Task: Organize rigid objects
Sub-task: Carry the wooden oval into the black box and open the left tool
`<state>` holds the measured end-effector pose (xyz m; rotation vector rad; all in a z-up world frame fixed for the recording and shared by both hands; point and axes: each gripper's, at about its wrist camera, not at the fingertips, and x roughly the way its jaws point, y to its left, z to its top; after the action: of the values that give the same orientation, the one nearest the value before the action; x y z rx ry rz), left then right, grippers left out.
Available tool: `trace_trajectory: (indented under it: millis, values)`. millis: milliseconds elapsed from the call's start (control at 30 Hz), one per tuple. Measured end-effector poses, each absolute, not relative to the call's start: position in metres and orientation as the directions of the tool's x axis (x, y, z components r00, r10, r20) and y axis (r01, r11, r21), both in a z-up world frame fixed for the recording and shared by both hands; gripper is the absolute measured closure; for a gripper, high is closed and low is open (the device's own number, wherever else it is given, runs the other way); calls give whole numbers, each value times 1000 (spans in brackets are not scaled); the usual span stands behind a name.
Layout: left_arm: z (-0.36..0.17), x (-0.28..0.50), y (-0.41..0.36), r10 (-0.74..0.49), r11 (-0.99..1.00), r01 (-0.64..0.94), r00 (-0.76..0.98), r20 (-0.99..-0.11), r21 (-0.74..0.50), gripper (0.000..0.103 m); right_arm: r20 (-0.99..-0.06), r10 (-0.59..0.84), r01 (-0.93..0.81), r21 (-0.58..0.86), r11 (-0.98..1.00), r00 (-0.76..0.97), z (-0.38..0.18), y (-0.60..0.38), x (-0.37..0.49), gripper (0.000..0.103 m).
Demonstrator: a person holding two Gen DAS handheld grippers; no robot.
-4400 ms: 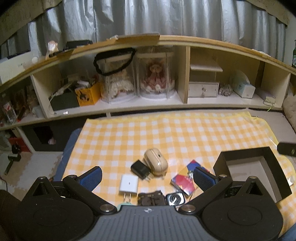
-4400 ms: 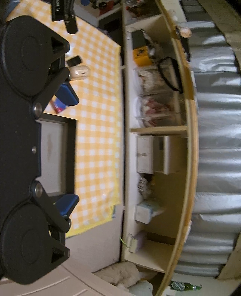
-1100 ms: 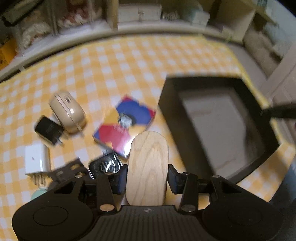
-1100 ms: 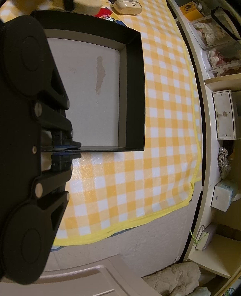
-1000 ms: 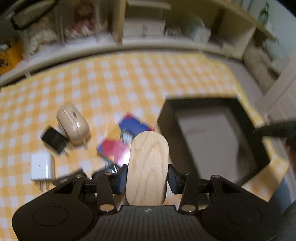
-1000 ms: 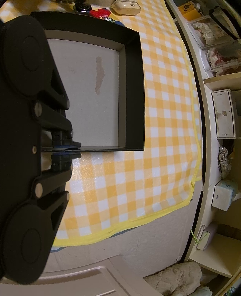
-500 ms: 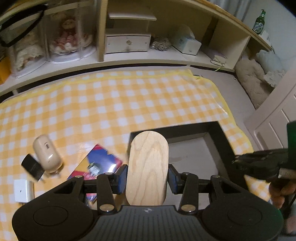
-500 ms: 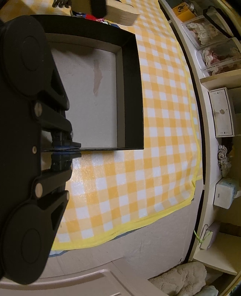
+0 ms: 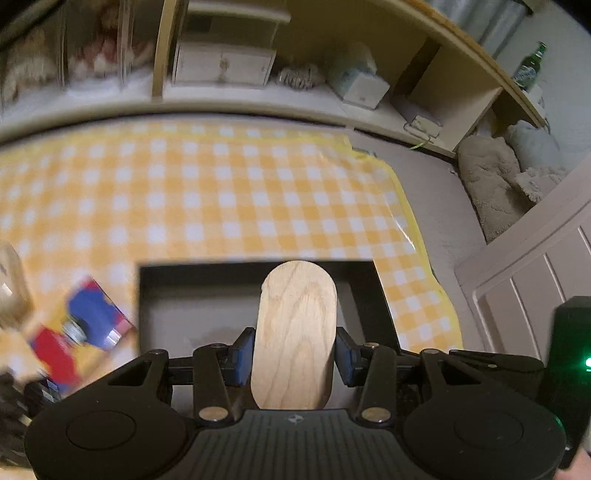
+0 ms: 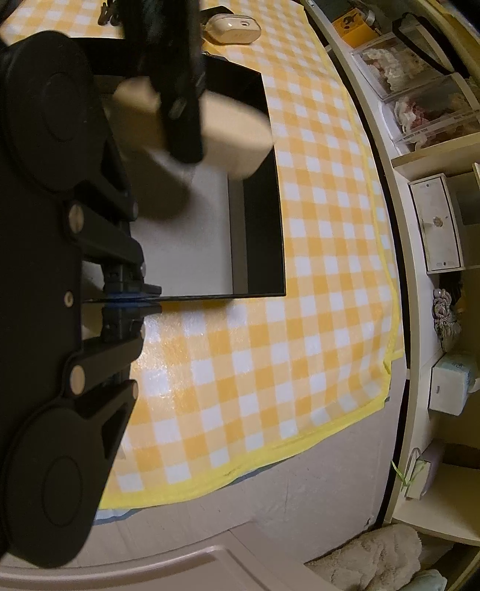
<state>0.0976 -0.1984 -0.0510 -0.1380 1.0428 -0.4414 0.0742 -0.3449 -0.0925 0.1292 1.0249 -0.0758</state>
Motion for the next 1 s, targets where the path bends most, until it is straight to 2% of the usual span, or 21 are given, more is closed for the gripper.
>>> trace_trajectory:
  millis: [167,333,367,433,567,867,1000]
  values:
    - [-83,102,-203,-441,898,199,409,-799,-393,57,-853,7,130,88,988,522,-93,-346,74,100]
    - [-100,111,-206,-530,840,141,419,-738,-523,57,-852,9,132,92,987,523,-93,-347,74,100]
    - [-102,111,-207,-548,827,137,416,-726,-545,55,-852,10,134,93,987,523,-93,-346,74,100]
    - [-104,112,-209,-571,808,131,413,-710,-574,41,-853,9,135,93,987,522,-93,-346,74,100]
    - [-100,112,-208,-564,818,161,410,-716,-552,39,-852,13,137,99,986,523,-93,-344,74,100]
    - [-101,110,-190,-519,852,163,396,-757,-498,41,-852,13,137,99,986,523,-93,-345,74,100]
    - [-104,105,-191,-465,885,206,356,-810,-418,61,-852,13,136,98,986,523,-93,-345,74,100]
